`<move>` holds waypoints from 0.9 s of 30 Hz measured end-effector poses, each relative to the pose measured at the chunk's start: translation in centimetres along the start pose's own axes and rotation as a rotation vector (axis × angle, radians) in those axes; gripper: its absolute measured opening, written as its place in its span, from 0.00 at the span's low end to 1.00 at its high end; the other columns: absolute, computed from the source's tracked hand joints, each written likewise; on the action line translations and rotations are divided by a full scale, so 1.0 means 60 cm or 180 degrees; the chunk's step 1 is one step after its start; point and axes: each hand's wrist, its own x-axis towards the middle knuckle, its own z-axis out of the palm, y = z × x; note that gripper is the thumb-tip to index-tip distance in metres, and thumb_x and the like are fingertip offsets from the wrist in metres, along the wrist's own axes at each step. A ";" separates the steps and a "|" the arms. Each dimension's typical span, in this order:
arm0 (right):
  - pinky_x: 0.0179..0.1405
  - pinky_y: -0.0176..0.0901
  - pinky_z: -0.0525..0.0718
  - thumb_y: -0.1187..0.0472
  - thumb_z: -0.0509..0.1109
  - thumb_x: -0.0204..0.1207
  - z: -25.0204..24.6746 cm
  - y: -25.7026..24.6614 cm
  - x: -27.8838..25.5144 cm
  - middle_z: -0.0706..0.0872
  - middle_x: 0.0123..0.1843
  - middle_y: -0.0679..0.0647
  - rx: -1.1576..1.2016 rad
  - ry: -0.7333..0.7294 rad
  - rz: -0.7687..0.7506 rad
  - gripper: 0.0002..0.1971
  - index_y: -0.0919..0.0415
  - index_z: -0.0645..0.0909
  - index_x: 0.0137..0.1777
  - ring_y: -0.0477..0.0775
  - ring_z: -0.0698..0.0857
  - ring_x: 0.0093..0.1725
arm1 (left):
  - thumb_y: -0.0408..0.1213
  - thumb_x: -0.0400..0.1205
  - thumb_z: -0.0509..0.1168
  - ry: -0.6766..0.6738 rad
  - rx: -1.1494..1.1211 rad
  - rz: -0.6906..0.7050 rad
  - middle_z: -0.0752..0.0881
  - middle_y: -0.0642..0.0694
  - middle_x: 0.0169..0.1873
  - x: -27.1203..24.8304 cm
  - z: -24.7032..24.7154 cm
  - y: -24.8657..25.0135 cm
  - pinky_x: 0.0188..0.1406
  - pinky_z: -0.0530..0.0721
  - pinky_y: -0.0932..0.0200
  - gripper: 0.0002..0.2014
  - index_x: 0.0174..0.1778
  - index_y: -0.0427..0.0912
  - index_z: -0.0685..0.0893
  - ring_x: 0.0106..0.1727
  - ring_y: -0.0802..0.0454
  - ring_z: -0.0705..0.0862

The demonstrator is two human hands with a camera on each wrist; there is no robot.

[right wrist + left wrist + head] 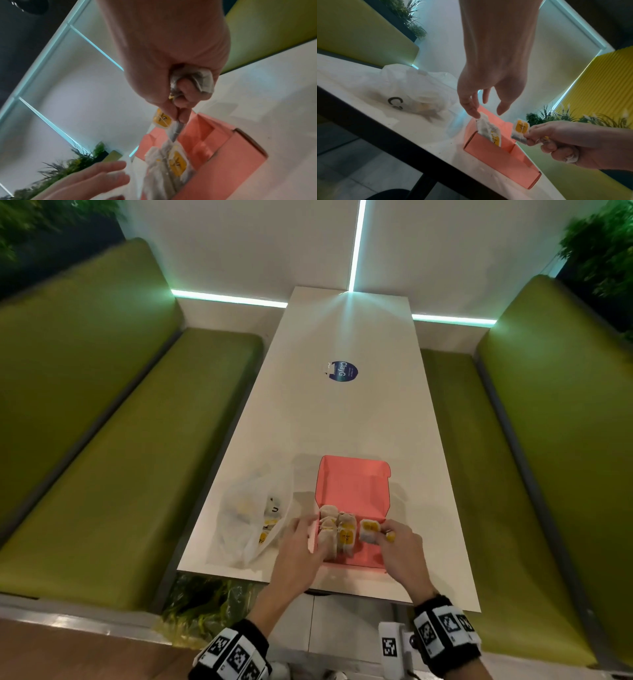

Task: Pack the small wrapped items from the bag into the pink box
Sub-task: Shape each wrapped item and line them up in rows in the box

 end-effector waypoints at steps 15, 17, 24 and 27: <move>0.49 0.50 0.84 0.64 0.64 0.78 0.053 -0.030 0.059 0.82 0.59 0.63 -0.1355 -0.0480 0.0676 0.11 0.64 0.79 0.59 0.64 0.85 0.54 | 0.33 0.82 0.67 -0.0527 0.0132 -0.0161 0.81 0.48 0.67 0.003 0.018 -0.024 0.67 0.77 0.57 0.25 0.76 0.46 0.74 0.67 0.51 0.78; 0.44 0.49 0.84 0.58 0.67 0.77 0.056 -0.030 0.062 0.85 0.56 0.63 -0.1189 -0.0482 0.0741 0.13 0.64 0.82 0.56 0.63 0.85 0.48 | 0.33 0.82 0.67 -0.0509 0.0131 -0.0114 0.81 0.48 0.67 0.002 0.019 -0.027 0.66 0.75 0.61 0.24 0.75 0.46 0.74 0.68 0.51 0.78; 0.48 0.48 0.80 0.64 0.61 0.82 0.058 -0.018 0.065 0.83 0.61 0.66 -0.1039 -0.0285 0.0747 0.12 0.68 0.80 0.59 0.68 0.84 0.56 | 0.34 0.83 0.67 -0.0457 0.0161 -0.0053 0.80 0.47 0.69 0.001 0.021 -0.028 0.63 0.71 0.68 0.25 0.77 0.46 0.73 0.68 0.52 0.78; 0.47 0.48 0.79 0.67 0.62 0.83 0.058 -0.018 0.062 0.82 0.61 0.66 -0.0928 -0.0187 0.0786 0.11 0.68 0.80 0.61 0.67 0.84 0.57 | 0.35 0.83 0.67 -0.0470 0.0219 -0.0053 0.79 0.47 0.70 -0.001 0.020 -0.026 0.61 0.68 0.71 0.26 0.78 0.45 0.72 0.69 0.51 0.77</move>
